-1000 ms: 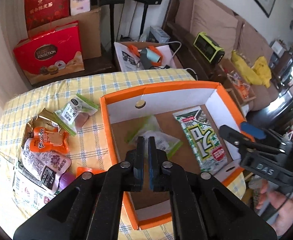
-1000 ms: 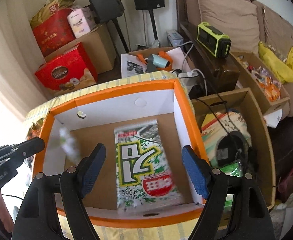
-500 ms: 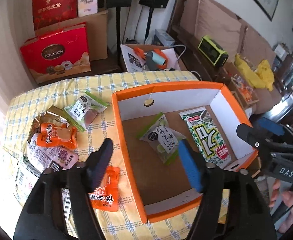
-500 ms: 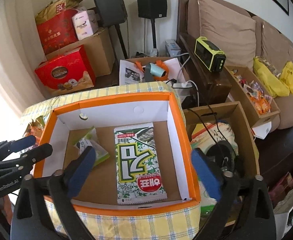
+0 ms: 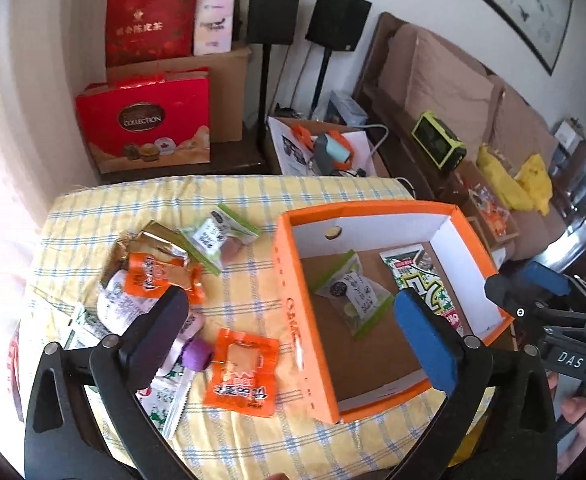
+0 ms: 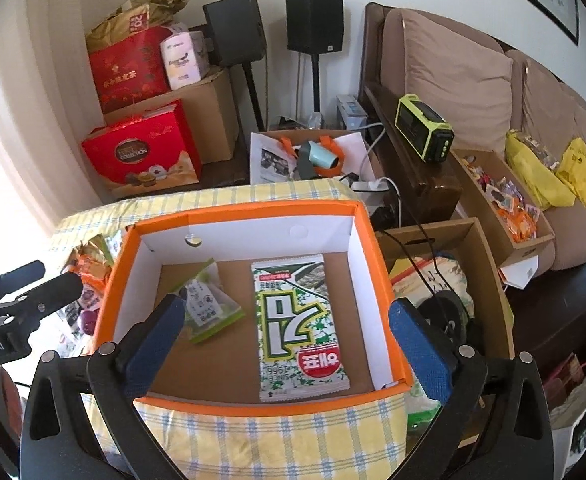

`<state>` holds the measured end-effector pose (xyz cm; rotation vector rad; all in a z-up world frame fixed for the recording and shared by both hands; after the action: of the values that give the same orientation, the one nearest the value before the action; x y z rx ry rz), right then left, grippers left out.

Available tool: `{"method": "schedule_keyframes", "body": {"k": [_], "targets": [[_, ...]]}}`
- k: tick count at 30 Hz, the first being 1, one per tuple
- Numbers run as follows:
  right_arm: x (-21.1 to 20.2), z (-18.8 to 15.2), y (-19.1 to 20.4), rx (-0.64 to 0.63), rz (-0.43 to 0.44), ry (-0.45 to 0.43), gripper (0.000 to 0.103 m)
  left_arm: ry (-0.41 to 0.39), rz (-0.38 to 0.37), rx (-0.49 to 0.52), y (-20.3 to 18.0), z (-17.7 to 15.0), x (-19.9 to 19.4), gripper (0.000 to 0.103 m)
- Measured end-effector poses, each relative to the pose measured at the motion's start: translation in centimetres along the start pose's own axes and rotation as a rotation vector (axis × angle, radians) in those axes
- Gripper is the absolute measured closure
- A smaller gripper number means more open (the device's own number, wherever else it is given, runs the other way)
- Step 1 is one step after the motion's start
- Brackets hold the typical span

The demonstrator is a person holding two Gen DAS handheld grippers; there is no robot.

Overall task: Organize objects
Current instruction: 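Withdraw the right tool from the box toward the snack pile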

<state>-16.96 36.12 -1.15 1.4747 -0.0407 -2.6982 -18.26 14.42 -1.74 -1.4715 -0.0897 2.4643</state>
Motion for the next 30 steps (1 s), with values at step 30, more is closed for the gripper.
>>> {"method": "schedule_keyframes", "body": {"k": [30], "targets": [[-0.8, 1.0, 10.4, -0.166, 0.130, 0.021, 0.000, -0.015, 0.138, -0.090, 12.9, -1.4, -5.2, 0.000]]}}
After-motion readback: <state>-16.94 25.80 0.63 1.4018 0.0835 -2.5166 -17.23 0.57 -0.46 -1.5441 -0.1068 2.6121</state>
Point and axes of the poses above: each gripper's, at about its wrist camera, not at the fingertips, and x roughly the way its jaws point, y to its left, z to its top, the point moved 1 cm from there along x, roughly the way its jaws point, and after that the axes turned 9 degrees about y, right-handed, at the moved point
